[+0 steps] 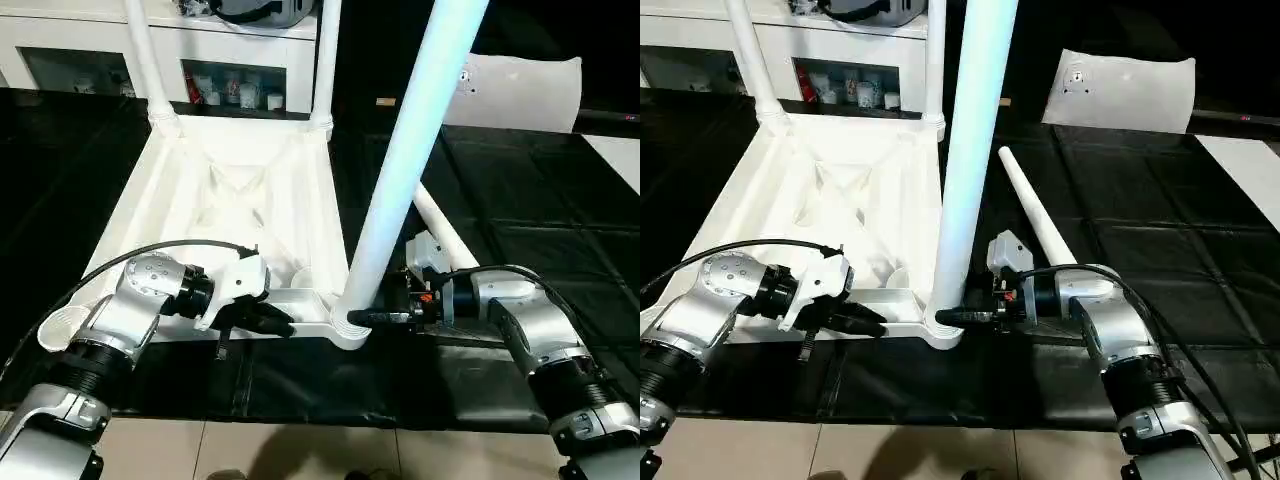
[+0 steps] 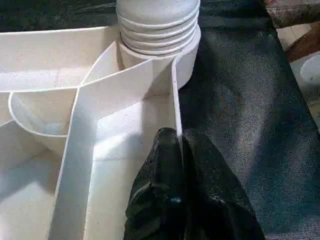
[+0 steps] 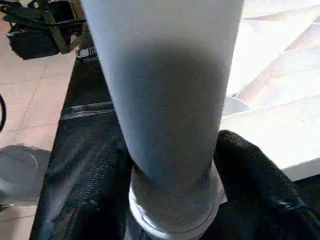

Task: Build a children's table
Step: Rotate leg to tighten

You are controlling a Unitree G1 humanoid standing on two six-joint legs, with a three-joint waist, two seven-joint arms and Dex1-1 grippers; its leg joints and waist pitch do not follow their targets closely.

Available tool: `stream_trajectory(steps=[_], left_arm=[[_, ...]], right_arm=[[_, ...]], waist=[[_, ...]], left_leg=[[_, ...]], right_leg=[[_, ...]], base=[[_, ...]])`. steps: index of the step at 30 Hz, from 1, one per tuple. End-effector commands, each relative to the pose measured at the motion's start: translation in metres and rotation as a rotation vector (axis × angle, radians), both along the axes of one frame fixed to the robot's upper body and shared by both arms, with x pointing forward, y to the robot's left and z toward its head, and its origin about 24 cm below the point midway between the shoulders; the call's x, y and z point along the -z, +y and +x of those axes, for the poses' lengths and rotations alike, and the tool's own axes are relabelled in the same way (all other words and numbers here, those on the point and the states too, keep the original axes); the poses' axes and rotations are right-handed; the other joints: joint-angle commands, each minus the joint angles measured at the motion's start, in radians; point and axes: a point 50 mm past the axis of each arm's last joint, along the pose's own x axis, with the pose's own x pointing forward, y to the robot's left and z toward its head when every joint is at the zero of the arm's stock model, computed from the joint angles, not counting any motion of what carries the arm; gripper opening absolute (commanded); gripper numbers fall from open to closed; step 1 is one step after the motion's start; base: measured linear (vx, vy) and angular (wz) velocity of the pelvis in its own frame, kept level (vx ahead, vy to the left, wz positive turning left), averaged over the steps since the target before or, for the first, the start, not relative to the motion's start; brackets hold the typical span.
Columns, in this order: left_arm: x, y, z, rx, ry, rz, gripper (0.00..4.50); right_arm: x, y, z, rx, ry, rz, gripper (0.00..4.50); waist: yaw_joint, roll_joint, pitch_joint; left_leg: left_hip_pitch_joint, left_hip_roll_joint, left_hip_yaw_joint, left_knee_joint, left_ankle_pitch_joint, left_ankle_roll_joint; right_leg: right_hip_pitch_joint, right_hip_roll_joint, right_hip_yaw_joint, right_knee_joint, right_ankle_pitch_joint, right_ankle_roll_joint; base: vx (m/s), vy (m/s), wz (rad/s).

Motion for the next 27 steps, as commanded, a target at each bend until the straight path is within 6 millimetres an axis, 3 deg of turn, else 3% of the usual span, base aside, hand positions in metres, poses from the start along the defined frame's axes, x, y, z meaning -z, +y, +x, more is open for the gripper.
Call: stream_trajectory(steps=[1, 9, 14, 16, 17, 18, 20, 21, 22, 23, 24, 25, 27], left_arm=[[0.002, -0.008, -0.004, 0.11, 0.023, 0.036, 0.0], [0.003, -0.008, -0.004, 0.1, 0.026, 0.038, 0.0], [0.006, -0.008, 0.002, -0.017, -0.004, 0.033, 0.0], [0.005, -0.013, 0.009, -0.154, -0.014, -0.015, 0.0], [0.002, -0.019, 0.014, -0.238, -0.017, -0.063, 0.0], [-0.002, -0.026, 0.017, -0.317, -0.005, -0.13, 0.0], [-0.006, -0.034, 0.021, -0.395, -0.002, -0.174, 0.0], [-0.006, -0.035, 0.021, -0.401, -0.003, -0.176, 0.0], [-0.008, -0.042, 0.023, -0.459, -0.008, -0.198, 0.0], [-0.008, -0.044, 0.024, -0.477, -0.012, -0.204, 0.0], [-0.01, -0.051, 0.028, -0.557, -0.022, -0.233, 0.0], [-0.013, -0.057, 0.031, -0.613, -0.032, -0.251, 0.0], [-0.016, -0.062, 0.034, -0.676, -0.051, -0.268, 0.0]], right_arm=[[-0.005, -0.001, 0.003, -0.016, -0.012, 0.008, 2.14], [-0.003, 0.0, -0.001, -0.034, 0.011, 0.011, 1.95], [0.004, 0.006, -0.01, 0.008, 0.077, 0.05, 1.95], [0.012, 0.016, -0.011, 0.103, 0.107, 0.063, 1.94], [0.018, 0.024, -0.009, 0.185, 0.123, 0.056, 1.94], [0.023, 0.032, -0.006, 0.272, 0.13, 0.042, 1.94], [0.025, 0.043, -0.002, 0.351, 0.155, 0.058, 1.94], [0.025, 0.045, -0.002, 0.358, 0.158, 0.061, 1.94], [0.026, 0.056, 0.001, 0.407, 0.187, 0.078, 1.94], [0.027, 0.059, 0.002, 0.422, 0.192, 0.076, 1.94], [0.029, 0.072, 0.006, 0.5, 0.205, 0.059, 1.94], [0.031, 0.081, 0.009, 0.572, 0.224, 0.048, 1.94], [0.032, 0.089, 0.012, 0.637, 0.237, 0.038, 1.94]], waist=[[-0.004, 0.006, -0.071], [-0.003, 0.009, -0.072], [0.0, 0.009, -0.07], [-0.001, 0.007, -0.064], [-0.003, 0.011, -0.058], [-0.011, 0.009, -0.053], [-0.024, 0.007, -0.053], [-0.03, 0.009, -0.053], [-0.045, 0.01, -0.058], [-0.059, 0.025, -0.058], [-0.08, 0.033, -0.055], [-0.094, 0.034, -0.053], [-0.111, 0.04, -0.05]], left_leg=[[-0.012, 0.033, 0.012, -0.07, -0.127, 0.063], [-0.011, 0.034, 0.012, -0.069, -0.124, 0.062], [-0.009, 0.035, 0.011, -0.071, -0.135, 0.058], [-0.006, 0.035, 0.012, -0.074, -0.167, 0.041], [0.0, 0.03, 0.01, -0.075, -0.21, 0.026], [0.004, 0.024, 0.009, -0.071, -0.25, 0.007], [0.008, 0.013, 0.005, -0.06, -0.279, -0.005], [0.006, 0.012, 0.002, -0.06, -0.287, -0.002], [-0.002, 0.016, -0.003, -0.061, -0.298, 0.001], [0.001, 0.026, -0.007, -0.066, -0.325, 0.01], [-0.006, 0.043, -0.015, -0.077, -0.366, 0.006], [0.0, 0.051, -0.021, -0.082, -0.437, 0.004], [0.01, 0.06, -0.027, -0.089, -0.512, 0.003]], right_leg=[[0.072, -0.056, 0.06, -0.07, -0.321, -0.159], [0.072, -0.055, 0.06, -0.068, -0.304, -0.167], [0.071, -0.054, 0.061, -0.072, -0.323, -0.156], [0.069, -0.055, 0.059, -0.078, -0.386, -0.139], [0.065, -0.057, 0.054, -0.091, -0.483, -0.111], [0.059, -0.058, 0.044, -0.106, -0.588, -0.071], [0.057, -0.06, 0.023, -0.131, -0.707, -0.002], [0.059, -0.06, 0.013, -0.14, -0.723, 0.013], [0.07, -0.058, 0.002, -0.146, -0.711, 0.038], [0.075, -0.06, -0.014, -0.153, -0.662, 0.026], [0.083, -0.06, -0.024, -0.147, -0.598, 0.005], [0.087, -0.058, -0.038, -0.151, -0.579, 0.008], [0.093, -0.061, -0.043, -0.147, -0.553, 0.005]], base=[[0.0, 0.0, 0.0], [0.0, 0.0, 0.0], [0.0, 0.0, 0.0], [0.0, 0.0, 0.0], [0.0, 0.0, 0.0], [0.0, 0.0, 0.0], [-0.052, 0.003, -0.06], [-0.059, 0.016, -0.11], [0.0, 0.0, 0.0], [0.0, 0.0, 0.0], [0.0, 0.0, 0.0], [0.0, 0.0, 0.0], [-0.021, 0.026, -0.06]])
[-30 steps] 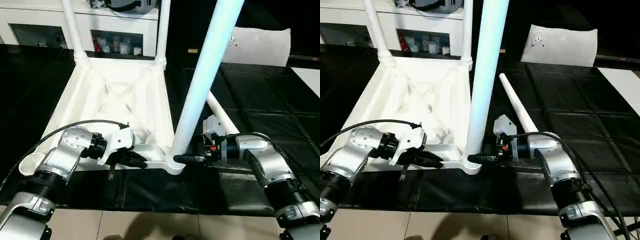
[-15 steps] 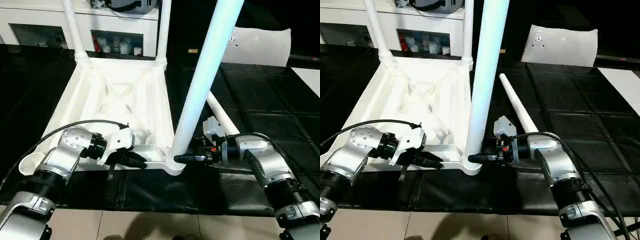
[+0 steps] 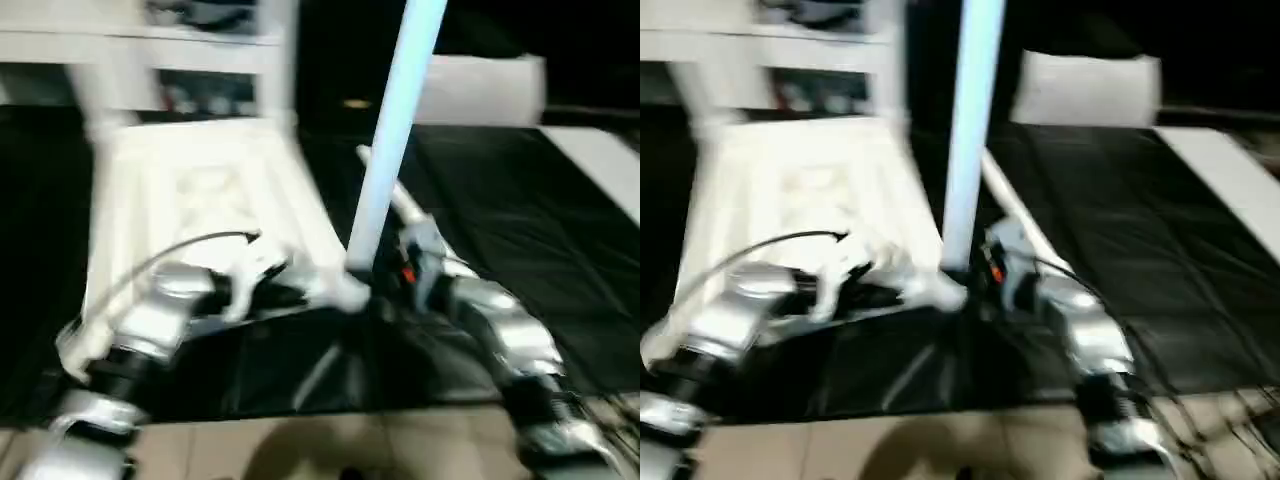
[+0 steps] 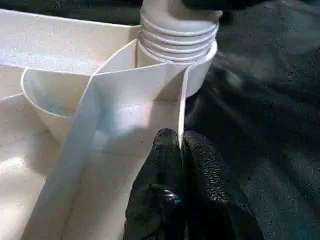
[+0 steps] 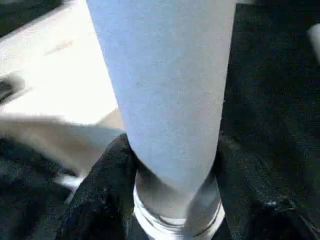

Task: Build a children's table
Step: Rotate leg to tighten

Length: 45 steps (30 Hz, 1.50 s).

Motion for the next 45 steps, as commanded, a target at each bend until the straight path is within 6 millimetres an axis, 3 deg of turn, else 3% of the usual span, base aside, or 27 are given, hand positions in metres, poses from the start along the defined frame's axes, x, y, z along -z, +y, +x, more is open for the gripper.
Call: stream_trajectory(steps=[1, 2, 3, 4, 5, 8, 9, 11, 12, 13, 14, 15, 16, 18, 19, 21, 22, 24, 26, 28, 33, 36, 39, 40, 42, 43, 45], left_arm=[[-0.034, -0.028, 0.015, -0.114, -0.157, -0.122, 0.0], [-0.035, -0.031, 0.016, -0.148, -0.161, -0.128, 0.0], [-0.038, -0.036, 0.017, -0.181, -0.175, -0.134, 0.0], [-0.039, -0.037, 0.018, -0.187, -0.179, -0.136, 0.0], [-0.04, -0.042, 0.017, -0.194, -0.19, -0.135, 0.0], [-0.041, -0.045, 0.013, -0.171, -0.213, -0.112, 0.0], [-0.041, -0.045, 0.013, -0.165, -0.214, -0.109, 0.0], [-0.037, -0.038, 0.01, -0.149, -0.21, -0.08, 0.0], [-0.036, -0.037, 0.009, -0.145, -0.207, -0.077, 0.0], [-0.036, -0.035, 0.009, -0.143, -0.204, -0.075, 0.0], [-0.035, -0.033, 0.008, -0.146, -0.201, -0.073, 0.0], [-0.034, -0.029, 0.007, -0.134, -0.194, -0.069, 0.0], [-0.032, -0.02, 0.005, -0.1, -0.192, -0.06, 0.0], [-0.031, -0.015, 0.004, -0.073, -0.191, -0.052, 0.0], [-0.029, -0.011, 0.002, -0.056, -0.188, -0.044, 0.0], [-0.028, -0.006, 0.001, -0.03, -0.189, -0.034, 0.0], [-0.027, -0.002, 0.0, -0.012, -0.186, -0.025, 0.0], [-0.026, 0.005, -0.002, 0.042, -0.193, -0.014, 0.0], [-0.026, 0.013, -0.005, 0.127, -0.186, -0.004, 0.0], [-0.026, 0.016, -0.006, 0.151, -0.171, 0.002, 0.0], [-0.022, 0.027, -0.016, 0.335, -0.109, 0.027, 0.0], [-0.021, 0.034, -0.021, 0.442, -0.064, 0.037, 0.0], [-0.019, 0.04, -0.027, 0.529, -0.005, 0.069, 0.0], [-0.016, 0.044, -0.03, 0.577, 0.029, 0.102, 0.0], [-0.016, 0.045, -0.031, 0.59, 0.037, 0.109, 0.0], [-0.015, 0.046, -0.032, 0.613, 0.056, 0.124, 0.0], [-0.014, 0.046, -0.032, 0.628, 0.057, 0.132, 0.0]], right_arm=[[0.018, 0.052, -0.015, -0.104, 0.132, 0.042, 1.94], [0.018, 0.056, -0.014, -0.076, 0.133, 0.034, 1.94], [0.017, 0.061, -0.013, -0.051, 0.137, 0.043, 1.94], [0.017, 0.062, -0.012, -0.047, 0.139, 0.046, 1.94], [0.013, 0.067, -0.01, -0.03, 0.12, 0.047, 1.94], [0.005, 0.071, -0.008, -0.032, 0.067, 0.084, 1.94], [0.004, 0.071, -0.008, -0.032, 0.063, 0.092, 2.64], [0.003, 0.061, -0.007, -0.004, 0.035, 0.099, 2.64], [0.003, 0.059, -0.006, 0.003, 0.03, 0.098, 2.64], [0.003, 0.056, -0.006, 0.011, 0.021, 0.099, 3.07], [0.003, 0.054, -0.005, 0.017, 0.014, 0.098, 3.07], [0.003, 0.047, -0.005, 0.018, -0.003, 0.091, 3.13], [0.002, 0.032, -0.005, 0.009, -0.044, 0.077, 3.14], [0.001, 0.024, -0.005, -0.004, -0.066, 0.073, 3.33], [0.0, 0.018, -0.005, -0.018, -0.081, 0.074, 3.49], [-0.002, 0.01, -0.005, -0.035, -0.096, 0.07, 3.58], [-0.003, 0.004, -0.006, -0.056, -0.111, 0.065, 3.77], [-0.006, -0.009, -0.008, -0.112, -0.132, 0.045, 3.96], [-0.009, -0.026, -0.011, -0.204, -0.158, 0.005, 4.08], [-0.011, -0.031, -0.012, -0.234, -0.163, -0.001, 4.31], [-0.017, -0.045, -0.018, -0.389, -0.161, -0.027, 4.47], [-0.018, -0.048, -0.022, -0.494, -0.148, -0.049, 4.47], [-0.018, -0.047, -0.025, -0.569, -0.137, -0.054, 4.47], [-0.016, -0.044, -0.028, -0.624, -0.126, -0.064, 4.47], [-0.015, -0.043, -0.029, -0.638, -0.125, -0.068, 4.47], [-0.013, -0.04, -0.029, -0.663, -0.126, -0.097, 4.47], [-0.01, -0.034, -0.031, -0.714, -0.119, -0.112, 4.47]], waist=[[-0.016, 0.018, -0.051], [-0.023, 0.017, -0.047], [-0.026, 0.009, -0.047], [-0.028, 0.009, -0.049], [-0.032, 0.01, -0.05], [-0.03, 0.011, -0.061], [-0.026, 0.01, -0.065], [-0.02, -0.001, -0.069], [-0.018, -0.002, -0.071], [-0.01, -0.004, -0.078], [-0.01, -0.004, -0.078], [-0.005, 0.0, -0.074], [0.0, -0.002, -0.075], [0.011, -0.005, -0.079], [0.016, -0.001, -0.078], [0.018, 0.001, -0.075], [0.021, -0.002, -0.075], [0.028, 0.001, -0.071], [0.036, -0.005, -0.069], [0.045, -0.002, -0.069], [0.056, -0.002, -0.068], [0.072, -0.002, -0.071], [0.082, 0.0, -0.071], [0.084, -0.005, -0.07], [0.09, -0.002, -0.07], [0.09, -0.009, -0.07], [0.092, -0.005, -0.069]], left_leg=[[0.003, 0.035, -0.018, -0.095, -0.526, 0.004], [0.009, 0.031, -0.014, -0.093, -0.536, 0.006], [0.013, 0.023, -0.011, -0.087, -0.524, 0.008], [0.017, 0.013, -0.007, -0.078, -0.5, 0.009], [0.006, -0.002, -0.003, -0.07, -0.42, 0.018], [-0.006, 0.002, -0.001, -0.075, -0.343, 0.033], [-0.016, 0.007, -0.001, -0.081, -0.284, 0.043], [-0.023, 0.006, 0.009, -0.079, -0.193, 0.065], [-0.024, 0.006, 0.01, -0.078, -0.176, 0.072], [-0.029, 0.002, 0.016, -0.072, -0.118, 0.092], [-0.029, 0.002, 0.016, -0.072, -0.118, 0.092], [-0.024, 0.003, 0.022, -0.07, -0.113, 0.103], [-0.033, 0.0, 0.024, -0.068, -0.107, 0.11], [-0.038, -0.002, 0.025, -0.064, -0.08, 0.116], [-0.04, -0.002, 0.025, -0.064, -0.063, 0.121], [-0.04, 0.0, 0.026, -0.063, -0.072, 0.118], [-0.04, -0.003, 0.026, -0.062, -0.087, 0.11], [-0.034, -0.003, 0.029, -0.062, -0.11, 0.1], [-0.027, -0.003, 0.031, -0.063, -0.132, 0.092], [-0.027, 0.001, 0.03, -0.065, -0.129, 0.094], [-0.021, 0.007, 0.031, -0.068, -0.148, 0.09], [-0.017, 0.01, 0.031, -0.069, -0.136, 0.085], [-0.016, 0.015, 0.03, -0.074, -0.129, 0.078], [-0.014, 0.016, 0.03, -0.074, -0.136, 0.075], [-0.013, 0.016, 0.03, -0.075, -0.137, 0.068], [-0.012, 0.018, 0.03, -0.076, -0.146, 0.059], [-0.013, 0.016, 0.029, -0.077, -0.15, 0.05]], right_leg=[[0.058, -0.061, 0.019, -0.079, -0.547, 0.001], [0.05, -0.063, 0.025, -0.081, -0.551, -0.007], [0.045, -0.066, 0.023, -0.089, -0.573, -0.004], [0.04, -0.071, 0.022, -0.096, -0.596, -0.002], [0.044, -0.077, 0.021, -0.102, -0.623, 0.005], [0.044, -0.075, 0.043, -0.084, -0.522, -0.031], [0.047, -0.074, 0.058, -0.064, -0.439, -0.07], [0.043, -0.067, 0.08, -0.039, -0.327, -0.13], [0.042, -0.064, 0.085, -0.032, -0.313, -0.139], [0.042, -0.062, 0.096, -0.02, -0.272, -0.159], [0.042, -0.062, 0.096, -0.02, -0.272, -0.159], [0.033, -0.062, 0.1, -0.021, -0.266, -0.175], [0.039, -0.062, 0.101, -0.019, -0.27, -0.173], [0.042, -0.059, 0.104, -0.01, -0.245, -0.162], [0.043, -0.057, 0.103, -0.011, -0.229, -0.16], [0.041, -0.057, 0.103, -0.014, -0.253, -0.154], [0.043, -0.054, 0.1, -0.02, -0.297, -0.137], [0.035, -0.051, 0.099, -0.031, -0.369, -0.107], [0.029, -0.047, 0.097, -0.042, -0.432, -0.082], [0.029, -0.047, 0.098, -0.038, -0.428, -0.073], [0.023, -0.044, 0.096, -0.034, -0.408, -0.096], [0.024, -0.047, 0.099, -0.029, -0.387, -0.109], [0.026, -0.049, 0.101, -0.023, -0.357, -0.126], [0.026, -0.049, 0.101, -0.023, -0.361, -0.129], [0.026, -0.05, 0.101, -0.023, -0.363, -0.127], [0.027, -0.052, 0.101, -0.024, -0.37, -0.126], [0.029, -0.053, 0.101, -0.025, -0.388, -0.118]], base=[[0.0, 0.0, 0.0], [0.0, 0.0, 0.0], [0.0, 0.0, 0.0], [0.0, 0.0, 0.0], [0.0, 0.0, 0.0], [0.0, 0.0, 0.0], [0.0, 0.0, 0.0], [0.0, 0.0, 0.0], [0.052, -0.01, 0.05], [0.0, 0.0, 0.0], [0.0, 0.0, 0.0], [0.0, 0.0, 0.0], [0.03, -0.057, 0.0], [0.023, -0.06, -0.02], [0.0, 0.0, 0.0], [0.0, 0.0, 0.0], [0.0, 0.0, 0.0], [0.0, 0.0, 0.0], [0.0, 0.0, 0.0], [0.0, 0.0, 0.0], [0.0, 0.0, 0.0], [0.0, 0.0, 0.0], [0.0, 0.0, 0.0], [0.0, 0.0, 0.0], [0.0, 0.0, 0.0], [0.0, 0.0, 0.0], [0.0, 0.0, 0.0]])
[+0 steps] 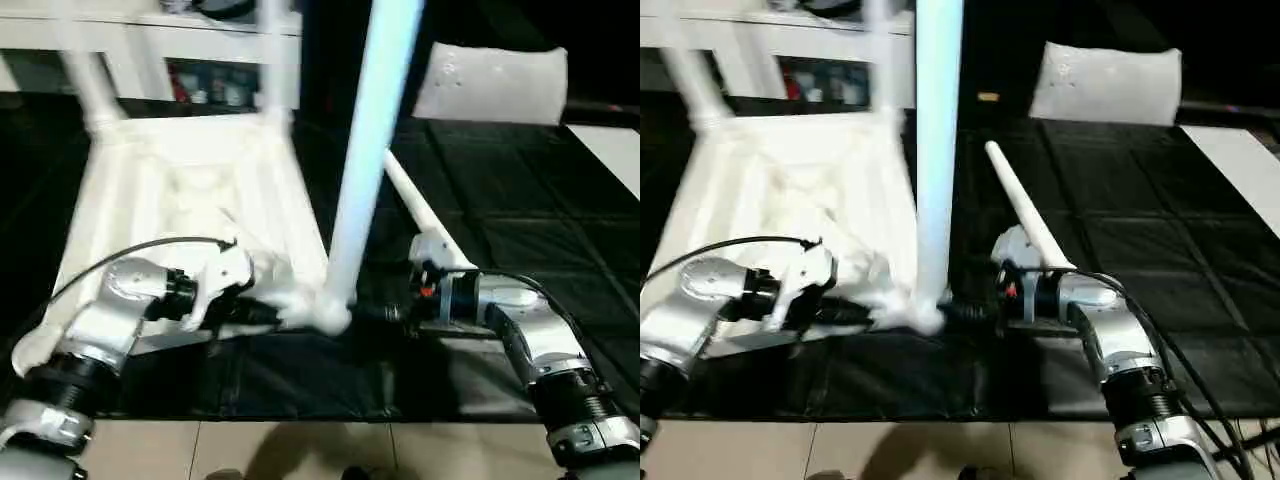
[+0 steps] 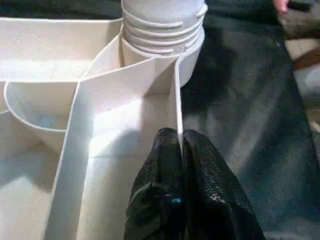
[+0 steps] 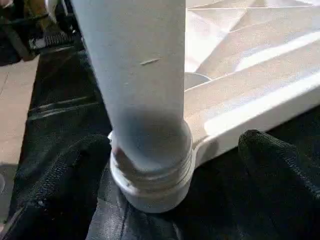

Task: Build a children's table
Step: Rotate leg to tighten

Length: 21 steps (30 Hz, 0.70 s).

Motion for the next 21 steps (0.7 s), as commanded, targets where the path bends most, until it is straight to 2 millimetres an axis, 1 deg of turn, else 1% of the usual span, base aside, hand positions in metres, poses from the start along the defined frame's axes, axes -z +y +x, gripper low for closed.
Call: stream_trajectory(steps=[1, 2, 3, 4, 5, 6, 7, 8, 9, 11, 12, 13, 16, 17, 18, 19, 21], left_arm=[[0.0047, -0.0097, -0.0049, 0.116, 0.032, 0.037, 0.0], [0.0047, -0.0099, -0.0048, 0.121, 0.03, 0.039, 0.0], [0.0045, -0.0111, -0.0041, 0.126, 0.028, 0.036, 0.0], [0.0044, -0.0118, -0.0039, 0.129, 0.028, 0.034, 0.0], [0.0044, -0.0119, -0.0039, 0.13, 0.028, 0.034, 0.0], [0.0045, -0.0126, -0.0037, 0.134, 0.027, 0.033, 0.0], [0.0046, -0.013, -0.0036, 0.136, 0.026, 0.033, 0.0], [0.0047, -0.0135, -0.0036, 0.139, 0.025, 0.033, 0.0], [0.0047, -0.0142, -0.0036, 0.142, 0.024, 0.031, 0.0], [0.0048, -0.0143, -0.0037, 0.146, 0.024, 0.031, 0.0], [0.0047, -0.0144, -0.0037, 0.147, 0.024, 0.03, 0.0], [0.0047, -0.0143, -0.0037, 0.147, 0.024, 0.03, 0.0], [0.0047, -0.014, -0.0035, 0.147, 0.024, 0.029, 0.0], [0.0048, -0.0138, -0.0035, 0.147, 0.025, 0.03, 0.0], [0.0049, -0.0135, -0.0036, 0.147, 0.027, 0.031, 0.0], [0.0051, -0.013, -0.0036, 0.146, 0.028, 0.032, 0.0], [0.0053, -0.0125, -0.0035, 0.145, 0.029, 0.033, 0.0]], right_arm=[[-0.0017, 0.0072, -0.0002, -0.082, -0.028, -0.036, 4.47], [-0.0013, 0.0086, -0.0006, -0.095, -0.027, -0.037, 4.47], [-0.0008, 0.0111, -0.0013, -0.121, -0.017, -0.033, 4.47], [-0.0007, 0.0124, -0.0016, -0.134, -0.012, -0.032, 4.47], [-0.0007, 0.0128, -0.0016, -0.137, -0.011, -0.032, 4.31], [-0.0007, 0.0141, -0.0015, -0.147, -0.006, -0.03, 4.2], [-0.0007, 0.0148, -0.0014, -0.153, -0.003, -0.029, 4.2], [-0.0007, 0.0153, -0.0012, -0.159, 0.001, -0.029, 4.2], [-0.0012, 0.0163, -0.0003, -0.167, 0.006, -0.027, 4.07], [-0.0015, 0.0166, 0.0, -0.174, 0.008, -0.024, 3.78], [-0.0015, 0.0165, 0.0, -0.177, 0.009, -0.023, 3.78], [-0.0015, 0.0164, 0.0, -0.181, 0.012, -0.022, 3.74], [-0.0011, 0.0158, -0.0002, -0.189, 0.022, -0.021, 3.36], [-0.0006, 0.0153, -0.0005, -0.195, 0.032, -0.021, 3.36], [-0.0002, 0.0148, -0.0006, -0.198, 0.035, -0.022, 3.33], [0.0003, 0.0143, -0.0005, -0.201, 0.04, -0.023, 3.06], [0.0008, 0.0141, -0.0005, -0.202, 0.045, -0.021, 3.06]], waist=[[-0.008, 0.005, -0.065], [-0.008, 0.005, -0.063], [-0.008, 0.0, -0.063], [-0.007, 0.001, -0.064], [-0.007, 0.002, -0.063], [-0.008, 0.0, -0.062], [-0.009, 0.001, -0.062], [-0.01, -0.002, -0.061], [-0.01, -0.002, -0.062], [-0.009, -0.001, -0.061], [-0.009, -0.003, -0.062], [-0.009, -0.003, -0.063], [-0.009, -0.003, -0.064], [-0.008, -0.001, -0.064], [-0.009, -0.003, -0.064], [-0.007, -0.001, -0.064], [-0.008, -0.002, -0.064]], left_leg=[[-0.001, 0.012, 0.017, -0.073, -0.166, 0.054], [0.0, 0.01, 0.017, -0.073, -0.177, 0.052], [0.001, 0.009, 0.017, -0.072, -0.184, 0.051], [0.001, 0.01, 0.016, -0.072, -0.183, 0.051], [0.002, 0.011, 0.016, -0.073, -0.183, 0.051], [0.003, 0.011, 0.015, -0.073, -0.186, 0.049], [0.003, 0.011, 0.014, -0.073, -0.196, 0.047], [0.004, 0.01, 0.014, -0.073, -0.204, 0.046], [0.005, 0.01, 0.014, -0.073, -0.203, 0.044], [0.006, 0.011, 0.014, -0.074, -0.201, 0.044], [0.007, 0.011, 0.014, -0.074, -0.203, 0.043], [0.007, 0.012, 0.013, -0.074, -0.2, 0.042], [0.006, 0.012, 0.013, -0.075, -0.197, 0.042], [0.006, 0.012, 0.013, -0.075, -0.196, 0.042], [0.006, 0.012, 0.013, -0.075, -0.195, 0.043], [0.006, 0.012, 0.013, -0.074, -0.191, 0.044], [0.005, 0.012, 0.013, -0.074, -0.191, 0.044]], right_leg=[[0.066, -0.068, 0.062, -0.074, -0.428, -0.093], [0.066, -0.069, 0.061, -0.079, -0.46, -0.08], [0.066, -0.069, 0.06, -0.081, -0.483, -0.071], [0.067, -0.07, 0.06, -0.082, -0.49, -0.068], [0.066, -0.07, 0.06, -0.082, -0.494, -0.067], [0.065, -0.069, 0.059, -0.085, -0.502, -0.062], [0.066, -0.069, 0.057, -0.086, -0.513, -0.058], [0.065, -0.07, 0.056, -0.087, -0.527, -0.055], [0.066, -0.069, 0.057, -0.088, -0.529, -0.052], [0.064, -0.069, 0.057, -0.089, -0.526, -0.051], [0.064, -0.069, 0.057, -0.088, -0.523, -0.052], [0.065, -0.069, 0.057, -0.086, -0.515, -0.054], [0.067, -0.069, 0.058, -0.084, -0.5, -0.059], [0.066, -0.069, 0.058, -0.083, -0.496, -0.061], [0.067, -0.069, 0.058, -0.083, -0.496, -0.063], [0.067, -0.069, 0.059, -0.082, -0.494, -0.065], [0.067, -0.069, 0.058, -0.083, -0.493, -0.067]], base=[[0.0, 0.0, 0.0], [0.0, 0.0, 0.0], [0.0, 0.0, 0.0], [0.0, 0.0, 0.0], [0.0, 0.0, 0.0], [0.0, 0.0, 0.0], [0.0, 0.0, 0.0], [0.0, 0.0, 0.0], [0.0, 0.0, 0.0], [0.0, 0.0, 0.0], [0.0, 0.0, 0.0], [0.0, 0.0, 0.0], [0.0, 0.0, 0.0], [0.0, 0.0, 0.0], [0.0, 0.0, 0.0], [0.0, 0.0, 0.0], [0.0, 0.0, 0.0]])
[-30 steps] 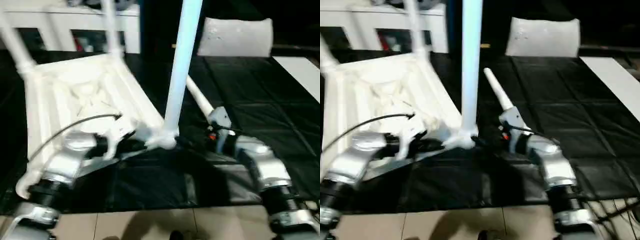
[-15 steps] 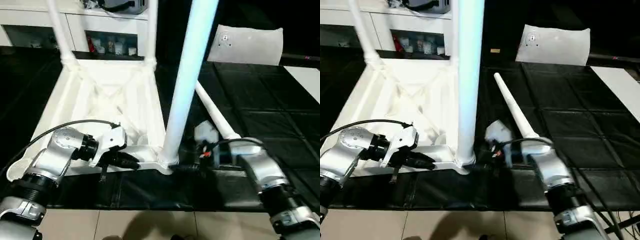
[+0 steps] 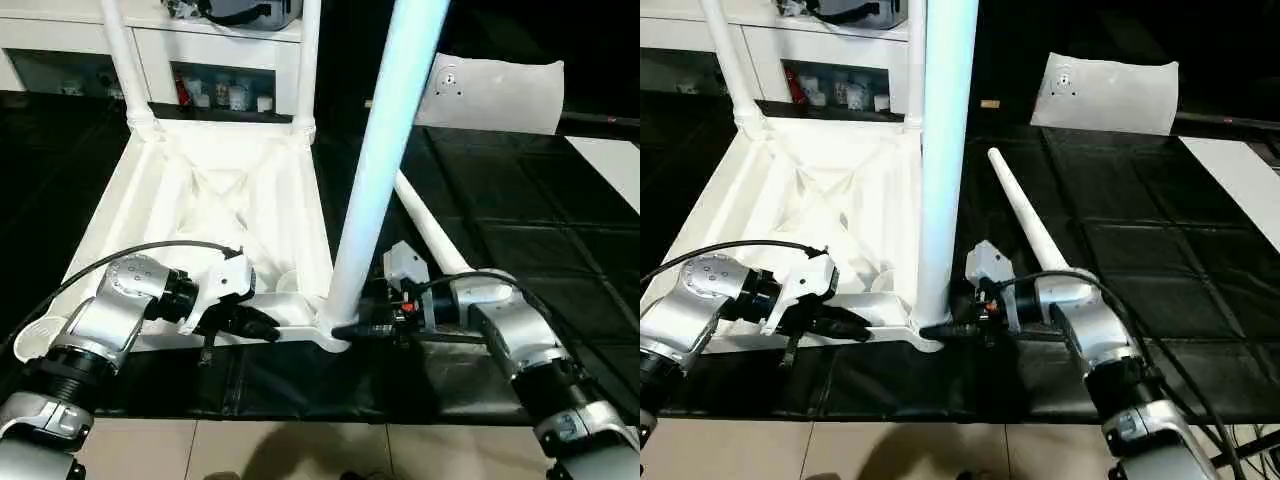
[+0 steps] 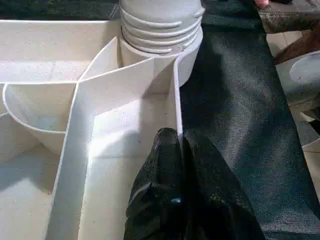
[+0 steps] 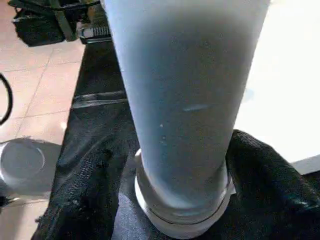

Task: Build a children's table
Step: Rotate leg to tighten

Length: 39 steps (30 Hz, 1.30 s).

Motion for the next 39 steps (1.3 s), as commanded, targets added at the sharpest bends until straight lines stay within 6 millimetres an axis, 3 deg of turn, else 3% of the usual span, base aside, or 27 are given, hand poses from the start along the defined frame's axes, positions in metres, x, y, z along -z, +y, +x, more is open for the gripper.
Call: stream_trajectory(steps=[1, 11, 26, 28, 30, 32, 33, 34, 35, 36, 37, 38, 39], left_arm=[[0.004, -0.011, -0.004, 0.092, 0.023, 0.024, 0.0], [0.006, -0.012, -0.003, 0.071, 0.026, 0.013, 0.0], [0.003, -0.018, 0.005, -0.033, 0.005, -0.047, 0.0], [0.002, -0.024, 0.01, -0.107, -0.017, -0.082, 0.0], [-0.001, -0.035, 0.018, -0.217, -0.044, -0.149, 0.0], [-0.003, -0.041, 0.021, -0.273, -0.043, -0.196, 0.0], [-0.006, -0.05, 0.025, -0.333, -0.055, -0.231, 0.0], [-0.008, -0.055, 0.027, -0.373, -0.063, -0.251, 0.0], [-0.01, -0.063, 0.031, -0.441, -0.074, -0.283, 0.0], [-0.013, -0.069, 0.034, -0.495, -0.083, -0.302, 0.0], [-0.014, -0.074, 0.035, -0.535, -0.084, -0.321, 0.0], [-0.016, -0.079, 0.036, -0.566, -0.088, -0.336, 0.0], [-0.018, -0.083, 0.038, -0.614, -0.099, -0.349, 0.0]], right_arm=[[0.001, -0.002, -0.001, -0.02, 0.017, -0.004, 2.91], [0.007, 0.003, -0.008, -0.028, 0.06, 0.019, 2.12], [0.013, 0.015, -0.016, 0.068, 0.098, 0.053, 2.05], [0.017, 0.02, -0.014, 0.138, 0.125, 0.034, 2.05], [0.023, 0.026, -0.012, 0.233, 0.148, 0.021, 2.05], [0.026, 0.031, -0.01, 0.293, 0.154, 0.028, 2.05], [0.029, 0.036, -0.006, 0.378, 0.156, 0.031, 2.05], [0.031, 0.04, -0.003, 0.436, 0.159, 0.031, 2.05], [0.032, 0.046, 0.003, 0.525, 0.183, 0.045, 2.05], [0.033, 0.05, 0.007, 0.589, 0.202, 0.055, 2.04], [0.032, 0.055, 0.012, 0.663, 0.224, 0.064, 2.04], [0.032, 0.059, 0.016, 0.714, 0.238, 0.07, 2.04], [0.03, 0.064, 0.02, 0.763, 0.244, 0.076, 2.04]], waist=[[-0.008, 0.01, -0.063], [-0.006, 0.014, -0.064], [-0.006, 0.016, -0.061], [-0.01, 0.018, -0.056], [-0.018, 0.021, -0.051], [-0.036, 0.028, -0.047], [-0.045, 0.037, -0.046], [-0.066, 0.051, -0.042], [-0.035, 0.079, -0.04], [-0.034, 0.052, -0.031], [-0.048, 0.021, -0.039], [-0.041, -0.001, -0.031], [-0.039, -0.023, -0.049]], left_leg=[[-0.005, 0.013, 0.013, -0.073, -0.191, 0.045], [-0.004, 0.013, 0.013, -0.074, -0.195, 0.042], [-0.001, 0.011, 0.011, -0.075, -0.225, 0.032], [0.006, 0.005, 0.012, -0.071, -0.264, 0.021], [0.013, -0.002, 0.011, -0.063, -0.308, 0.011], [0.028, -0.003, 0.003, -0.052, -0.382, 0.01], [0.037, 0.005, -0.001, -0.053, -0.417, 0.015], [0.025, 0.045, -0.02, -0.079, -0.517, 0.02], [-0.054, 0.122, -0.05, -0.174, -0.689, 0.009], [-0.013, 0.107, -0.018, -0.2, -0.74, 0.021], [0.025, 0.068, -0.016, -0.15, -0.697, 0.017], [0.033, -0.037, 0.004, -0.025, -0.47, -0.04], [0.006, -0.048, 0.011, 0.025, -0.238, -0.004]], right_leg=[[0.057, -0.069, 0.059, -0.081, -0.492, -0.07], [0.058, -0.069, 0.06, -0.082, -0.484, -0.074], [0.057, -0.067, 0.055, -0.089, -0.515, -0.059], [0.051, -0.065, 0.046, -0.102, -0.585, -0.033], [0.046, -0.063, 0.026, -0.122, -0.664, 0.003], [0.044, -0.06, -0.019, -0.159, -0.73, 0.069], [0.048, -0.058, -0.037, -0.171, -0.719, 0.075], [0.086, -0.054, -0.07, -0.156, -0.638, 0.078], [0.149, -0.054, 0.004, 0.086, -0.306, -0.008], [0.097, -0.035, 0.054, 0.113, -0.208, -0.013], [0.081, -0.047, 0.089, 0.077, -0.359, 0.009], [0.017, -0.098, 0.047, -0.108, -0.935, 0.086], [0.029, -0.129, 0.06, -0.114, -1.045, 0.134]], base=[[0.0, 0.0, 0.0], [0.0, 0.0, 0.0], [0.0, 0.0, 0.0], [0.0, 0.0, 0.0], [0.0, 0.0, 0.0], [0.0, 0.0, 0.0], [0.0, 0.0, 0.0], [0.0, 0.0, 0.0], [0.0, 0.0, 0.0], [-0.092, -0.023, -0.11], [-0.055, -0.057, -0.16], [-0.055, -0.057, -0.16], [-0.008, -0.044, -0.21]])
